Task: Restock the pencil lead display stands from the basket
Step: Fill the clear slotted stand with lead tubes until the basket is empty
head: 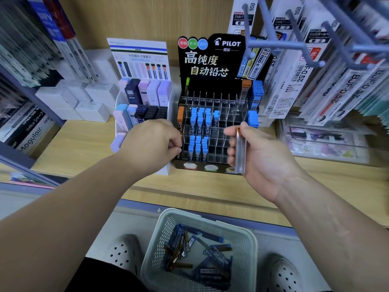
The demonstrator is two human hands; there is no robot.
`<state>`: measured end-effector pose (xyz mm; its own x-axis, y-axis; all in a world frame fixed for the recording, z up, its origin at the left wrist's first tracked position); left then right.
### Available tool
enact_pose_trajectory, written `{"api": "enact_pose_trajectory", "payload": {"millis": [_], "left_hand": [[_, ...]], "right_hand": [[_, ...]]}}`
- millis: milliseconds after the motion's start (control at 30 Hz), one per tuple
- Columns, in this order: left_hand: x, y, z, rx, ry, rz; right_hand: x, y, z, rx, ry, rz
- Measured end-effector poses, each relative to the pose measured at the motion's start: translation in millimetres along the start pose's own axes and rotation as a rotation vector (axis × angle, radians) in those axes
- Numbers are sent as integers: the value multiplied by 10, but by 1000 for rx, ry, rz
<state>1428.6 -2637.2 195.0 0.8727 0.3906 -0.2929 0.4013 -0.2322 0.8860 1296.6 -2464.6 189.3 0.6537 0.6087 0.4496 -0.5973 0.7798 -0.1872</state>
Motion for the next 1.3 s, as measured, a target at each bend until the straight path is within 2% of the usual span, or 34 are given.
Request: {"api": "enact_pose_trajectory", "payload": {"millis": [100, 267, 367, 400, 467, 533, 700, 833, 900, 1000, 1067, 1167, 1233, 1300], "left_hand": [[15, -30, 36, -16, 15, 4], [0, 80, -35, 29, 66, -63], [-36, 192, -232, 411, 214, -87], [-44, 191, -329, 560, 262, -61], [-34, 125, -510, 693, 289, 19], [-10, 39, -655, 665, 240, 58], [-20, 38, -747, 451, 91, -158], [-78, 74, -754, 271, -12, -184], [-101, 35, -748, 288, 3, -157], [-145, -48, -755, 489, 165, 29], [-164, -73, -749, 628, 289, 124], [-188, -102, -725, 702, 334, 170], [-210, -105, -648, 569, 287, 53], [-223, -16, -549, 302, 223, -121]], "right_hand": [[0, 8, 47, 190, 98, -61], [1, 55, 291, 269, 245, -124], [16, 85, 394, 180, 286, -133], [34, 75, 399, 165, 297, -132], [67, 25, 380, 119, 326, -114], [82, -28, 348, 76, 349, -117], [52, -46, 311, 35, 324, -175], [62, 11, 330, 5, 305, -145], [71, 41, 335, -24, 320, -133], [69, 105, 362, -50, 357, -118], [67, 148, 404, -19, 414, -101], [66, 198, 458, 81, 504, -115], [53, 248, 494, 161, 558, -179], [46, 303, 557, 221, 614, -245]]}}
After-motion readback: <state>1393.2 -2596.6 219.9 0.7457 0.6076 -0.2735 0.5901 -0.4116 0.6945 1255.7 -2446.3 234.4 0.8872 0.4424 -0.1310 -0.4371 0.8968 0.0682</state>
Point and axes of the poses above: each hand's wrist, its own x-axis away from the middle knuckle, its own y-axis out of the back of the hand, z = x × y, the point moved 4 cm from there along -x, towards the middle knuckle, and after that the axes turned 3 degrees about -z, right-handed, at the moved point
